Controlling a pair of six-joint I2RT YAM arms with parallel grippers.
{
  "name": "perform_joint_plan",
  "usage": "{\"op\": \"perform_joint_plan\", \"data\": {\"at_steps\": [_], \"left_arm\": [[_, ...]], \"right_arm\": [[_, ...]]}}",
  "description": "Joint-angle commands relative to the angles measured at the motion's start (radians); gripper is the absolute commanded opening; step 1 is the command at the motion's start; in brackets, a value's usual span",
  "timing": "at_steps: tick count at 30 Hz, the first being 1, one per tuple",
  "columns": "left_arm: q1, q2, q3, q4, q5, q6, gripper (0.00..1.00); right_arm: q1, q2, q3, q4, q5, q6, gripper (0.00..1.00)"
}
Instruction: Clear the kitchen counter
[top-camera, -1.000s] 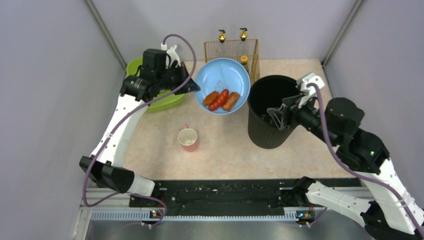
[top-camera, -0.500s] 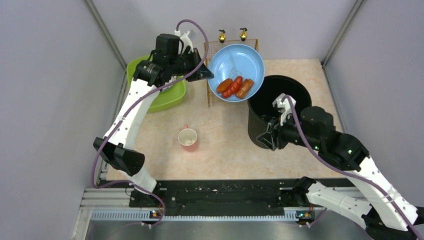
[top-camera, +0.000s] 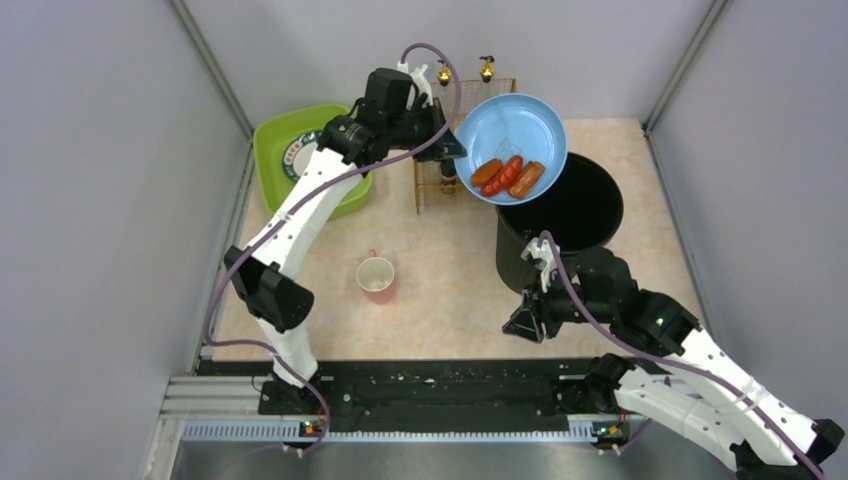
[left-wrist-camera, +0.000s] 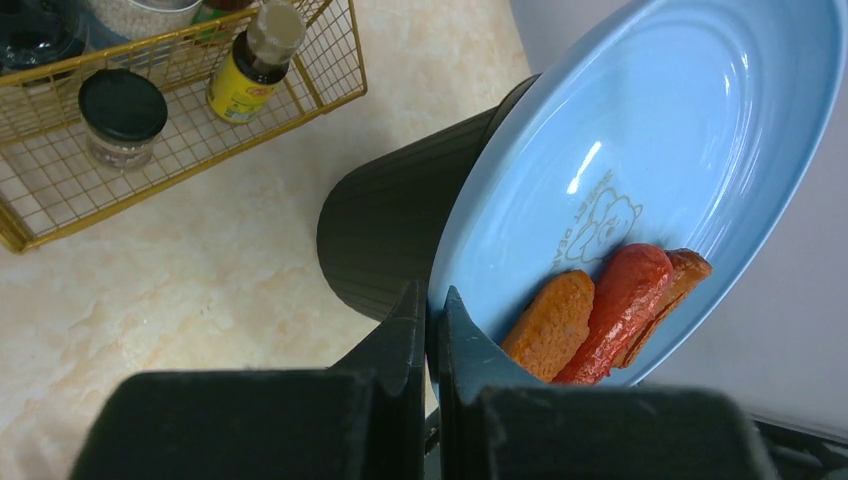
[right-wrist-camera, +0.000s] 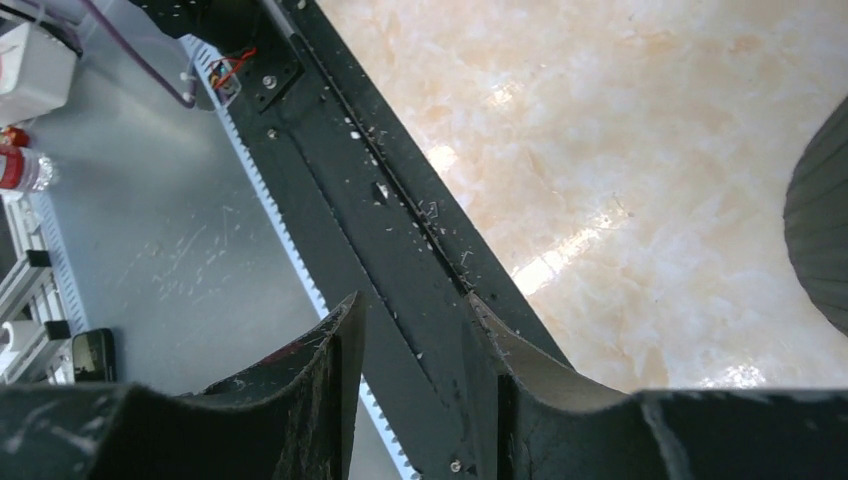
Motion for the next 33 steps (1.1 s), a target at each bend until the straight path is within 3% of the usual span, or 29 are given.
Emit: {"op": "perform_joint_plan", "data": {"at_steps": [1, 19, 33], "left_arm": [[-0.029, 0.034, 0.084, 0.146, -0.034, -0.047, 0.0], [-0.185, 0.12, 0.065, 0.431, -0.224, 0.054, 0.0], [-0.278, -0.011, -0.271, 0.839, -0.433, 0.226, 0.0]], "right_arm": [[0.019, -0.041, 0.012, 0.075, -0.075, 0.013, 0.39], [0.023, -0.047, 0.023, 0.057, -0.1, -0.013, 0.39], [0.023, -0.078, 0.04, 0.029, -0.086, -0.024, 0.4]]}}
